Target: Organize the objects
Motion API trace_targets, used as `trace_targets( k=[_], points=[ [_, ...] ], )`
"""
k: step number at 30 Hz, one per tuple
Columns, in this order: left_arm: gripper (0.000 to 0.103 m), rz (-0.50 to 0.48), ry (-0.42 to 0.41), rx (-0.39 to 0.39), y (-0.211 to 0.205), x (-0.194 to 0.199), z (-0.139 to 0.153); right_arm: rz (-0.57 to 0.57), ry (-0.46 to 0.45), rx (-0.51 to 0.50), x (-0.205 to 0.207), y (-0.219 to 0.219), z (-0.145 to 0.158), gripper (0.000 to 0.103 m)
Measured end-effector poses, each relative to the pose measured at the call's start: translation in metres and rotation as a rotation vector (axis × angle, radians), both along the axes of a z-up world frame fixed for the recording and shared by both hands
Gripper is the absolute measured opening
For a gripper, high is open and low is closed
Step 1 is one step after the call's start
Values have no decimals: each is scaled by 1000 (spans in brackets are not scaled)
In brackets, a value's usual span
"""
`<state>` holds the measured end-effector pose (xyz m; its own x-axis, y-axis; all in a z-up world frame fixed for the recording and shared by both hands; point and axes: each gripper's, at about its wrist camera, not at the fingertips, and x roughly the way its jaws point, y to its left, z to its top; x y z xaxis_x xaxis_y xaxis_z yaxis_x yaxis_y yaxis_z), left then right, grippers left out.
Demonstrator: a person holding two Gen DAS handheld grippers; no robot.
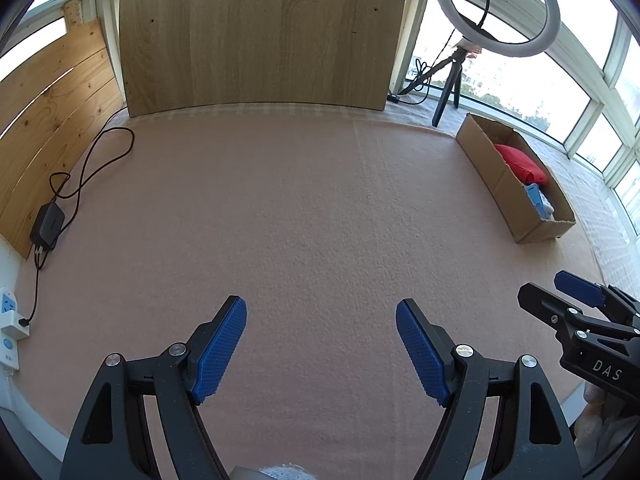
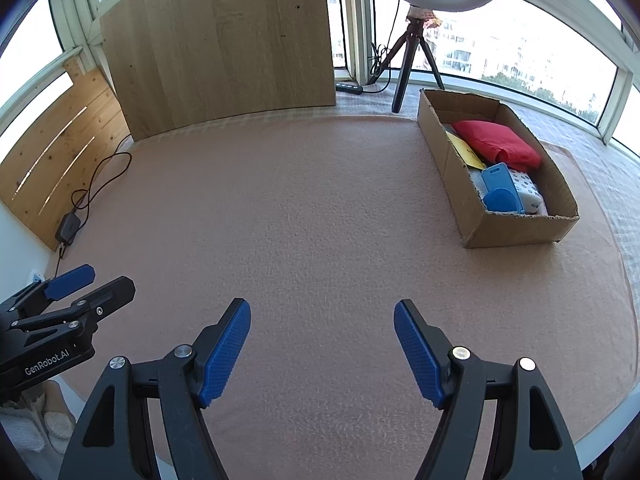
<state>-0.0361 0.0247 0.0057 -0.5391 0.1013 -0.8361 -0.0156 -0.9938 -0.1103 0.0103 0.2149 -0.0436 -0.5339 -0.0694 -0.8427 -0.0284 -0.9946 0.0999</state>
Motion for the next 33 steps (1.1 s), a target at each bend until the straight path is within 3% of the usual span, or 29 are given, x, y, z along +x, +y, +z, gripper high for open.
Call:
trace_targets(
  k=[33],
  points=[
    [80,-11,-5,2,3,-7,-1,-14,-9,1,-3,5,-2,71]
  ],
)
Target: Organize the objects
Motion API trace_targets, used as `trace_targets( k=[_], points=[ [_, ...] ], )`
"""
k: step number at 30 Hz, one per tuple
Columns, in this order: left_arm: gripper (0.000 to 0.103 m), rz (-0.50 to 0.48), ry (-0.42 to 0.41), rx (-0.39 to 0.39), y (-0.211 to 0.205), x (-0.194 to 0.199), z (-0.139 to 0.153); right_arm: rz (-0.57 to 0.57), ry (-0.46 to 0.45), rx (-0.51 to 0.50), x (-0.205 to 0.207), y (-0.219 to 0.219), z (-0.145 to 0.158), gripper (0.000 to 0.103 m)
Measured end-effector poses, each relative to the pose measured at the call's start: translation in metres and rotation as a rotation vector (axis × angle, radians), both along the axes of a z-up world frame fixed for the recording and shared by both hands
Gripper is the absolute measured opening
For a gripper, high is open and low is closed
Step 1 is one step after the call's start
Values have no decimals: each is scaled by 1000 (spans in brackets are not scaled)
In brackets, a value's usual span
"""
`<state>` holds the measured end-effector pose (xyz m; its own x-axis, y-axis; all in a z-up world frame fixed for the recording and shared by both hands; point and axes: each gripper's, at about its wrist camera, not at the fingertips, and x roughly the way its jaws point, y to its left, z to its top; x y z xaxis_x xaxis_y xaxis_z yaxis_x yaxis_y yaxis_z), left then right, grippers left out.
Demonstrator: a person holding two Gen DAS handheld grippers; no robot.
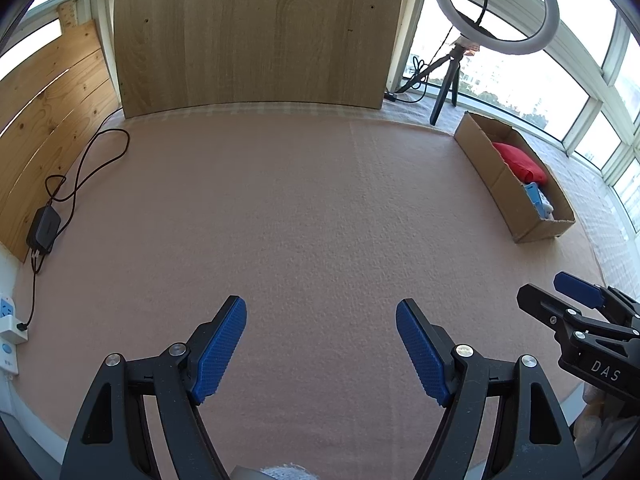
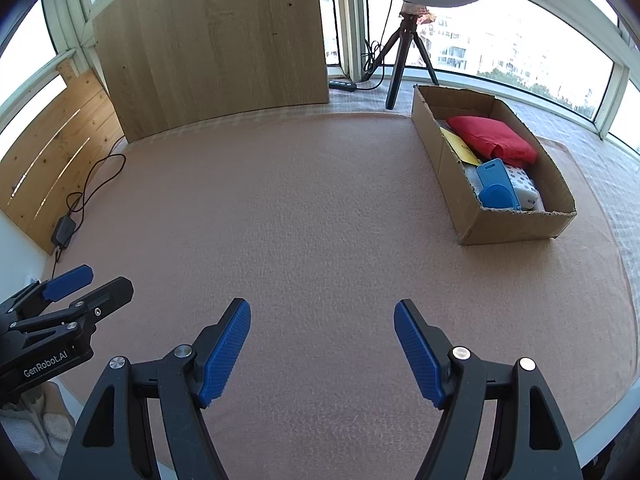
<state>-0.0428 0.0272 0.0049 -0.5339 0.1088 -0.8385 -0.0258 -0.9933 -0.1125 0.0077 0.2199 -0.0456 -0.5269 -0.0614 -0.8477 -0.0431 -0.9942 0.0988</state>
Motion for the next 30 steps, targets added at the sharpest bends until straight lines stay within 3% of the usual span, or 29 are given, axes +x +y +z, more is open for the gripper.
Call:
trace_targets(
  k=[30],
  points=[
    [80,1,-15,-10,-6,-7,-12,-11,-36,-8,-3,-1,-12,71]
  ],
)
